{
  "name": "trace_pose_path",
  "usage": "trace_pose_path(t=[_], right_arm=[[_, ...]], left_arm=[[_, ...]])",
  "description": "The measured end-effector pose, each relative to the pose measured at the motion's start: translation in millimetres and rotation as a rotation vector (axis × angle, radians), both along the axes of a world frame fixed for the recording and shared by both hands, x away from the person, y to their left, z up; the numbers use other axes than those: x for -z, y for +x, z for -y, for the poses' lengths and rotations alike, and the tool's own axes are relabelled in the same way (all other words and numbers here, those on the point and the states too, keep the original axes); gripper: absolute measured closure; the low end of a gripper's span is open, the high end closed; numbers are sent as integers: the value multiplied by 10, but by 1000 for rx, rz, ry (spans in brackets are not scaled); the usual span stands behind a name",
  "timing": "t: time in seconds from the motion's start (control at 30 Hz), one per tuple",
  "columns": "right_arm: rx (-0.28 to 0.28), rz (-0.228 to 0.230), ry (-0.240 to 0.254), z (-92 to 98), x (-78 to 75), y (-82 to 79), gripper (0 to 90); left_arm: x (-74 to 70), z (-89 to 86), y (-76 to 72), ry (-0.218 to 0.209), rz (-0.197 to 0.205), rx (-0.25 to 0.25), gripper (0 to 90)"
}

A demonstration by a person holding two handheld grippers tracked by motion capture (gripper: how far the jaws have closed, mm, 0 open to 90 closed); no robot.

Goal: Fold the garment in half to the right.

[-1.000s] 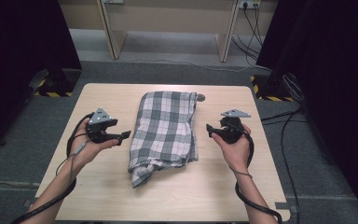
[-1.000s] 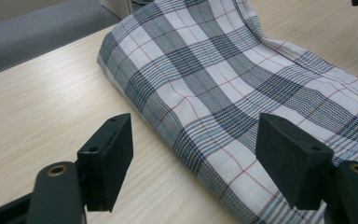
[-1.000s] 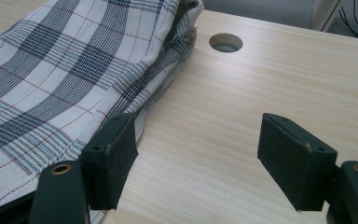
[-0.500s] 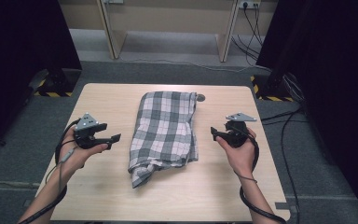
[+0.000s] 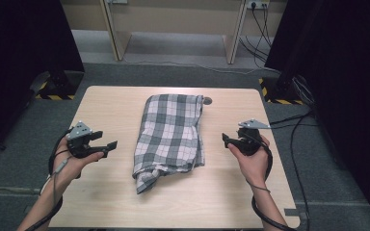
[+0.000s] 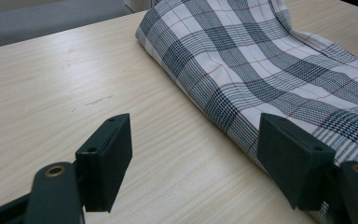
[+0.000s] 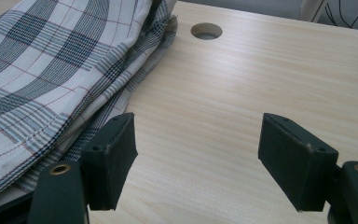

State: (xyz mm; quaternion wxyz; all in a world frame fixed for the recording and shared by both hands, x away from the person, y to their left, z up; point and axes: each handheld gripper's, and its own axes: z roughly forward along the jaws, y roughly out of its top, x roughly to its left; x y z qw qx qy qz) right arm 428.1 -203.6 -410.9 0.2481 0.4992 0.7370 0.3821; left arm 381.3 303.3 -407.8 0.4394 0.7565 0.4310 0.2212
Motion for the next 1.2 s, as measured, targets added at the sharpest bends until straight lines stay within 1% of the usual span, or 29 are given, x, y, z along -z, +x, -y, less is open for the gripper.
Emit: trace_pose_path(t=[0.17, 0.3, 0.6, 0.77, 0.93, 1.07, 1.2], right_arm=[[6, -6, 6, 40, 35, -46, 280], [10, -1, 6, 77, 45, -81, 280], [22, 5, 3, 182, 62, -192, 279], [34, 5, 9, 246, 87, -254, 279], [57, 14, 22, 316, 126, -305, 280], [66, 2, 31, 356, 181, -354, 280], [71, -3, 25, 389, 245, -422, 280]], left_arm=[[39, -71, -37, -9, 3, -20, 264], [73, -125, -60, -19, 8, -34, 264], [130, -195, -108, -39, 22, -66, 261], [162, -208, -147, -48, 32, -70, 261], [212, -230, -201, -52, 40, -80, 261], [260, -256, -248, -55, 40, -82, 258], [316, -280, -287, -59, 40, -85, 257]])
